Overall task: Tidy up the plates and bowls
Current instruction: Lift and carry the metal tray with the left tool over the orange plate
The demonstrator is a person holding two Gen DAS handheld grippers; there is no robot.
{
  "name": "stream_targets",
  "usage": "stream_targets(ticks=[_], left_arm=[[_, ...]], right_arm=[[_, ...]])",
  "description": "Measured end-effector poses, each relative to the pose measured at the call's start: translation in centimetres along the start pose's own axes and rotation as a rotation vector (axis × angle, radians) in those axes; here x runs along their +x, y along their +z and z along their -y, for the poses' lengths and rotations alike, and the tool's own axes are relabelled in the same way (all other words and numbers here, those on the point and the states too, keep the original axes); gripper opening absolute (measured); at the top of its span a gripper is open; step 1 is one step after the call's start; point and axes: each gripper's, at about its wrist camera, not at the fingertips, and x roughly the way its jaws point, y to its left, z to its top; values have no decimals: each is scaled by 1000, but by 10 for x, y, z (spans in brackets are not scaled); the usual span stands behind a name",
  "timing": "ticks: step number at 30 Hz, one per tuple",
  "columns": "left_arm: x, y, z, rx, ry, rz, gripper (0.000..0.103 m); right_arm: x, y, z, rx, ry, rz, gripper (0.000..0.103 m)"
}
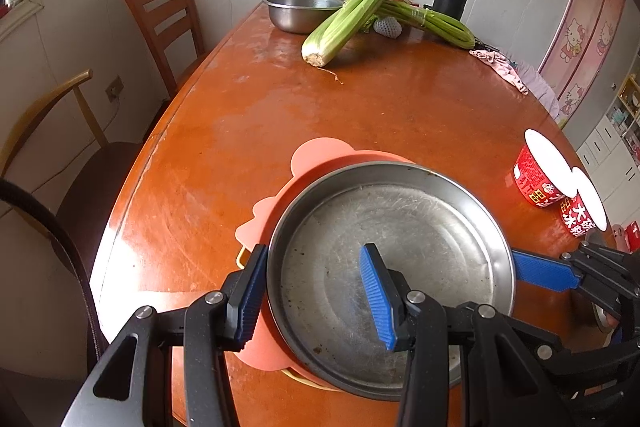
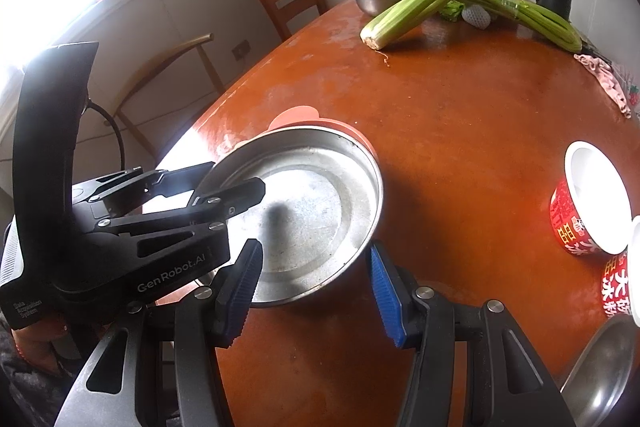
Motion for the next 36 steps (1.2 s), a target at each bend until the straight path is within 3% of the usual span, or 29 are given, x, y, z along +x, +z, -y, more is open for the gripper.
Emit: stream_targets(ticks=[21, 36], left_arm=[[8, -3, 0, 28, 36, 13, 46], [5, -2, -3, 11, 23, 15, 46]], right_arm=[[8, -1, 1, 4, 7, -7, 57], [15, 1, 4, 11, 21, -18, 57]])
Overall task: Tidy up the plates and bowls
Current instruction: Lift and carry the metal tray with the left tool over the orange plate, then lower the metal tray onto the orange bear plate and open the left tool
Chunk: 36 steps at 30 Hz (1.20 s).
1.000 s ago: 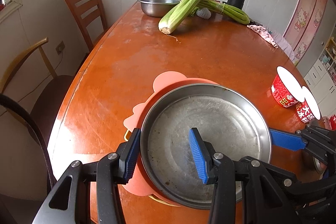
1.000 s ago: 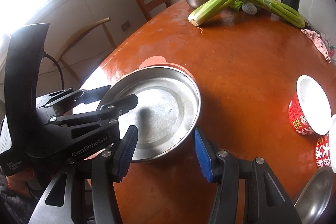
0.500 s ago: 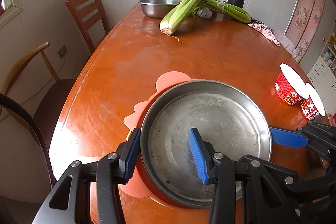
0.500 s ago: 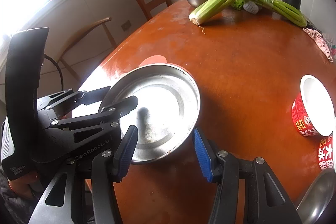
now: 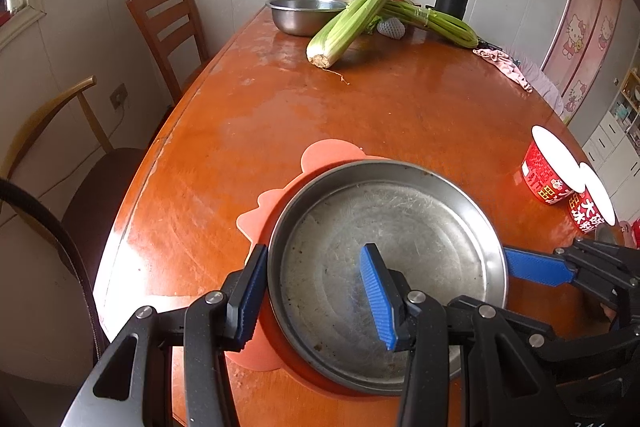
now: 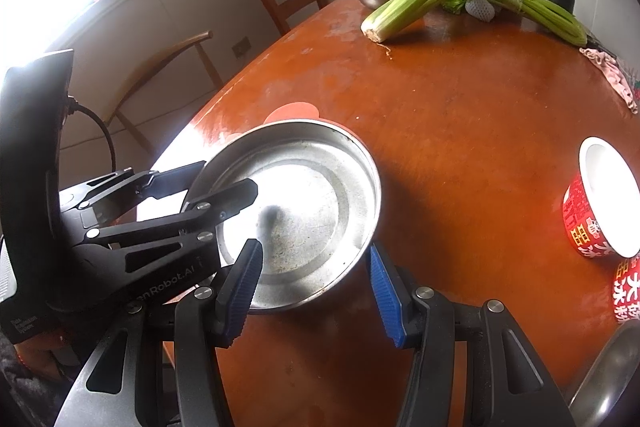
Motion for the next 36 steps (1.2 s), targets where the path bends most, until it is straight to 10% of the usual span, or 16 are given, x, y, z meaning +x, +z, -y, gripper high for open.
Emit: stream_targets(ticks=[36], left_arm=[[-14, -26, -44, -213, -78, -9, 57]], right_arm=[[-41, -11, 14, -20, 6, 109, 62]])
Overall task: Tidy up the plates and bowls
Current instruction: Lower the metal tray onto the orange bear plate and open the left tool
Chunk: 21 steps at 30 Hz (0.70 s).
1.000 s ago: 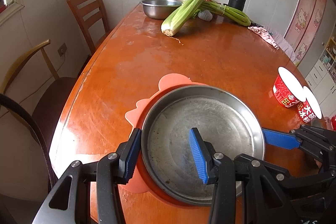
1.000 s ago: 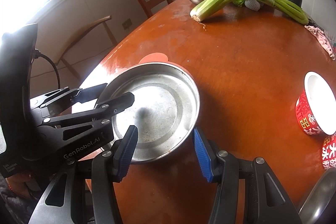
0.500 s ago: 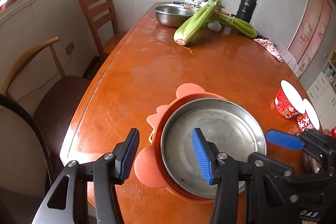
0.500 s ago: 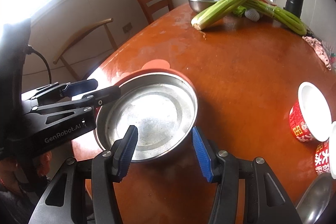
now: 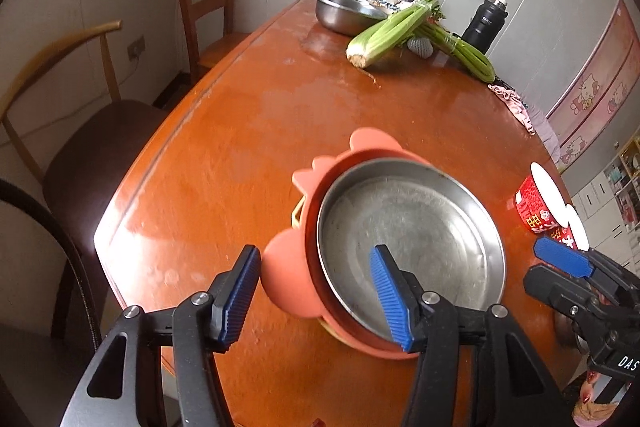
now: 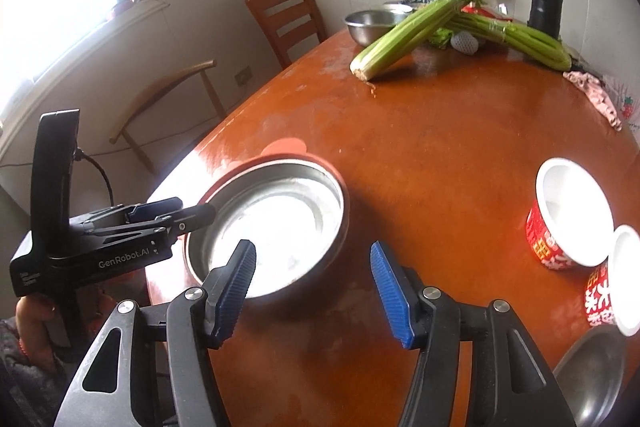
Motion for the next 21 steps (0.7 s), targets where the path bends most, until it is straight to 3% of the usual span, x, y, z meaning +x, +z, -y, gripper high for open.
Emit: stream_targets(ticks=[10, 21], left_arm=[[15, -6, 5, -28, 21, -50, 59], [22, -4, 8, -60, 35, -62, 60]], right_arm=[[18, -19, -10, -41, 50, -82, 62], [28, -23, -14, -66, 90, -94, 62]])
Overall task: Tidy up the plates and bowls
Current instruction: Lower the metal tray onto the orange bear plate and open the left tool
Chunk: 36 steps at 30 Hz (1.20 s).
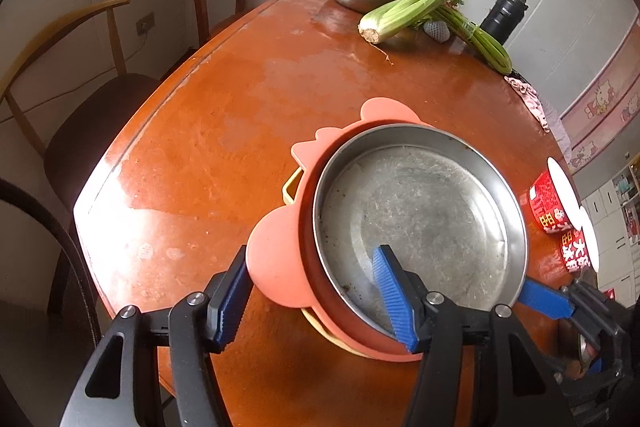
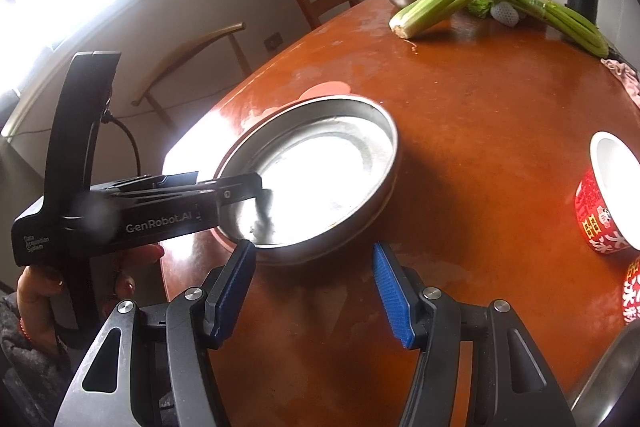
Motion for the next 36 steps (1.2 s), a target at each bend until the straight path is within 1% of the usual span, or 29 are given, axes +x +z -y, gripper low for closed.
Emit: stream_targets(ticks=[6, 10, 19, 25, 30, 36], left_arm=[[7, 3, 15, 27, -25, -12, 60], [15, 9, 30, 45, -18, -11, 60], [31, 23, 59, 92, -29, -25, 60], [38, 28, 72, 106, -36, -24, 60], [34, 28, 68, 89, -34, 15, 60], [20, 29, 64, 76, -12, 64, 60]], right_arm=[[3, 2, 7, 19, 4, -4, 62], [5, 3, 18, 54, -1, -4, 62], [-1, 6, 46, 112, -55, 24, 62], [-4, 7, 53, 113, -98, 38, 62], [-6, 8, 55, 106, -118, 54, 62], [-17, 7, 56, 107, -174, 99, 62]])
